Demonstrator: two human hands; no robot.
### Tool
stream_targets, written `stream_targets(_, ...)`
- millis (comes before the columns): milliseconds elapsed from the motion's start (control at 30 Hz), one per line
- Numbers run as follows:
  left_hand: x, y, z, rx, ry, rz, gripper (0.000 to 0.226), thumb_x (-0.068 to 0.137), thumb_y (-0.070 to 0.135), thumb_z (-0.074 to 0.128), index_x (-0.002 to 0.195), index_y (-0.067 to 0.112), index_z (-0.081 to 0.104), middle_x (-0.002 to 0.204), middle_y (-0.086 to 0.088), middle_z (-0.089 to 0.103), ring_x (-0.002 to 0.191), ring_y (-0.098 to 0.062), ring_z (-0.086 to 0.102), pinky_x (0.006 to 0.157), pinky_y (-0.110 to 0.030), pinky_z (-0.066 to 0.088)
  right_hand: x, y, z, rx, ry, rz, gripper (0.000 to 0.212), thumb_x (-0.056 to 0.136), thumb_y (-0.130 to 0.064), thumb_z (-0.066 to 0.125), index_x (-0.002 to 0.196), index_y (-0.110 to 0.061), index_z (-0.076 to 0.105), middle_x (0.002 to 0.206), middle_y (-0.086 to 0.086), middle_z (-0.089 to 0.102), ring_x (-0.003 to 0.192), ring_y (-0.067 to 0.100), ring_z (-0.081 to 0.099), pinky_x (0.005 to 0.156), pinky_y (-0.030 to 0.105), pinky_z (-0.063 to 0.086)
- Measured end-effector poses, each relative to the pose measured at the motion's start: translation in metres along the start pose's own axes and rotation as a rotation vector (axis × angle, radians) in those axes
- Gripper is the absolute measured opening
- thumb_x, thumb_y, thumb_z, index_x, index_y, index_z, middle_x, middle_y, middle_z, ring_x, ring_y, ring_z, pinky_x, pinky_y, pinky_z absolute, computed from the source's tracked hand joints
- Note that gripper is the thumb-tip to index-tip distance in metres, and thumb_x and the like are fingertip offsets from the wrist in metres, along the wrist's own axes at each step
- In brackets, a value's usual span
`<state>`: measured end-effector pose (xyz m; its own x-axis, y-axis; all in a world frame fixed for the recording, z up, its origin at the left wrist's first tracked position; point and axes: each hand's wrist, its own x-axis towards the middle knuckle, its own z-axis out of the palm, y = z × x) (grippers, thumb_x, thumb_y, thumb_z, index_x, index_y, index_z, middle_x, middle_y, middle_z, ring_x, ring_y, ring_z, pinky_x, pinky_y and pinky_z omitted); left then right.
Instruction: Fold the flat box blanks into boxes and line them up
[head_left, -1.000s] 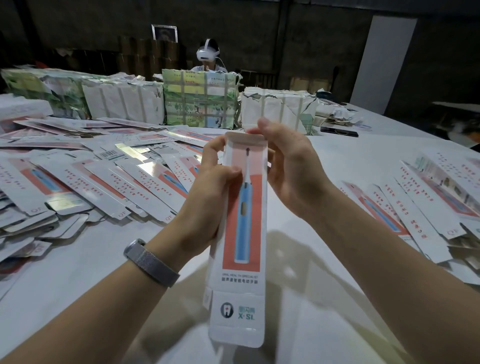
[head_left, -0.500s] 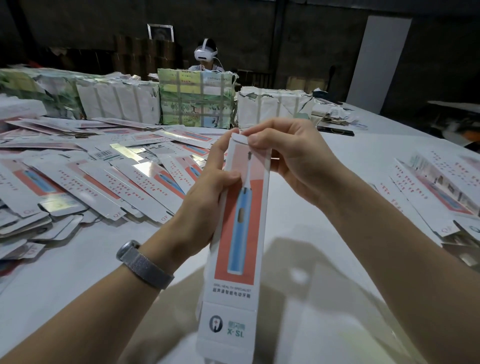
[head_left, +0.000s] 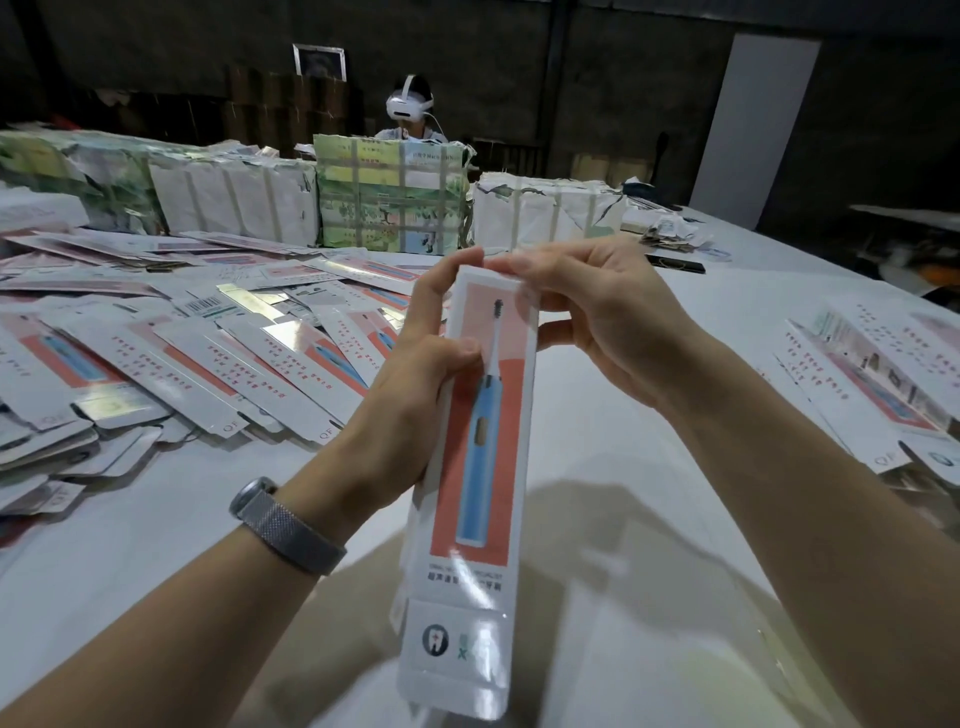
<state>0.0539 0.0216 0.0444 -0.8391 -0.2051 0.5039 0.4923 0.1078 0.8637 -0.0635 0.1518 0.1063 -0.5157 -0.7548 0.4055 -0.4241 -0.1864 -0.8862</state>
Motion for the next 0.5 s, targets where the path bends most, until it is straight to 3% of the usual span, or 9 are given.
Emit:
stream_targets(133,0.002,0.0,-0.001,-0.004,0.046,0.035,0.045,0.089,0.02,0.04,0.126,0.046,0.043,0.102,0.005,0.068,0.08,-0.02,0.069,0.066,-0.03,0.058,-0.001,0.005,0.004,0.0,-0.028,-0.039,0.019,0.099,-0.017,0.056,0.101,-0.017,0.075,0.093,0.004,0.076,0.086,0.02,0.072,0.064,0.029,0.057)
stream_targets(367,0.004,-0.001,0.001,0.047,0.115,0.038,0.038,0.089,0.023,0.043,0.119,0.047,0.044,0.096,0.0,0.066,0.077,-0.023,0.068,0.066,-0.035,0.059,0.001,0.008,0.012,0.012,0.017,-0.073,0.014,0.096,-0.016,0.06,0.096,-0.02,0.074,0.085,-0.004,0.076,0.079,0.013,0.072,0.064,0.027,0.056)
stream_targets(500,0.002,-0.004,0.001,0.08,0.121,0.068,0.039,0.095,0.022,0.043,0.128,0.04,0.035,0.097,-0.012,0.065,0.08,-0.03,0.068,0.069,-0.039,0.061,0.003,0.013,0.022,-0.412,0.224,-0.193,0.019,0.093,-0.023,0.068,0.109,-0.013,0.072,0.099,-0.004,0.068,0.085,0.01,0.067,0.069,0.024,0.055)
